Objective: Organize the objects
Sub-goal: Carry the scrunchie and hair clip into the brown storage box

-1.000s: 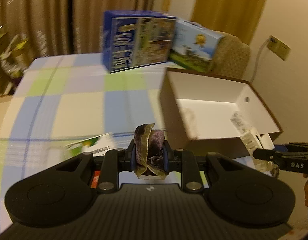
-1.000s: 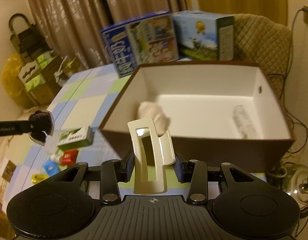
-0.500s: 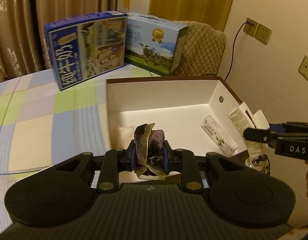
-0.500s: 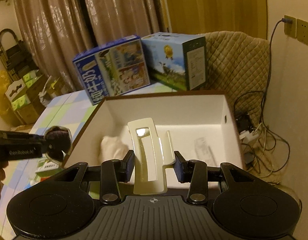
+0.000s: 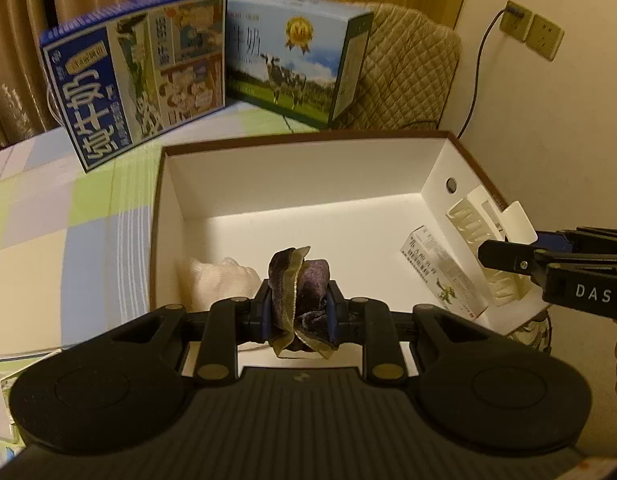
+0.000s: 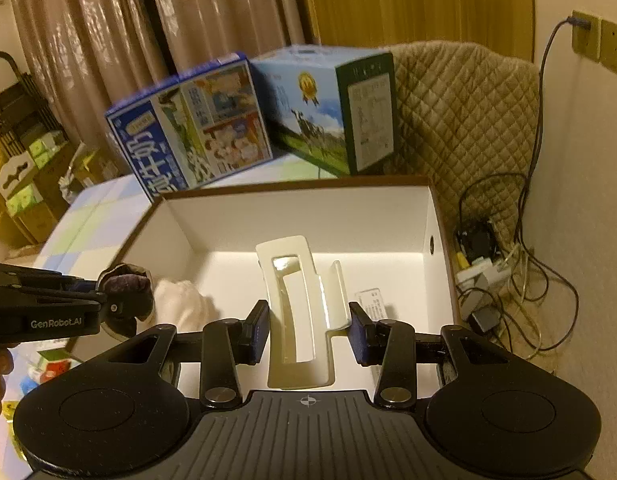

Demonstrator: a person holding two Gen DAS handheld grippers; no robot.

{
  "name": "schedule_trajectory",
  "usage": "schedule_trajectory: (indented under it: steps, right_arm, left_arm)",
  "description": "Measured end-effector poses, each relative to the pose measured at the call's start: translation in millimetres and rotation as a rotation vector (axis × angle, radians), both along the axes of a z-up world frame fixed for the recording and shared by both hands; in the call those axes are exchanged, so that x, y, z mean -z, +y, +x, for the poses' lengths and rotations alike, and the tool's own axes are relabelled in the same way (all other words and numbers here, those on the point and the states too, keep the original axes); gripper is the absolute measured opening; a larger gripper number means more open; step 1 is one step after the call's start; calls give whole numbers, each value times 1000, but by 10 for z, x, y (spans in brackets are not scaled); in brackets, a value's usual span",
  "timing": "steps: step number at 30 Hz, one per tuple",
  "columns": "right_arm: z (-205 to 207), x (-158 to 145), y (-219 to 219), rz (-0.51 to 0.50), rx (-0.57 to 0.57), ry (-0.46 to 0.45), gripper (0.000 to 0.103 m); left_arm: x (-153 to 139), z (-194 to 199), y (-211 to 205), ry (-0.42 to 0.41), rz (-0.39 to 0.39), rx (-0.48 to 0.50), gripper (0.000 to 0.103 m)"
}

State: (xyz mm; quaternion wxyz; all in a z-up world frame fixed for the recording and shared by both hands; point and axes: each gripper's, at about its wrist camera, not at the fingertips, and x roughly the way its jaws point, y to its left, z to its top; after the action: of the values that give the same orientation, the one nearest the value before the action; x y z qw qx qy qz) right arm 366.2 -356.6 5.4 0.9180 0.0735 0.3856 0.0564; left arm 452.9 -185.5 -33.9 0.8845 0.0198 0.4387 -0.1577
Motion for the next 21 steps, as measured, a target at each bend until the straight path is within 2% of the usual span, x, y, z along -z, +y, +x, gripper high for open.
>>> schedule_trajectory:
  steps: [10,21]
  right_arm:
    - [236,297,-108,-16,-23,95,38]
    - [354,433,-151,-20,-43,146,38]
  left_arm:
    - [332,239,-149,118,25,-18,21]
    - [570,383,-280,207,45,-9,23]
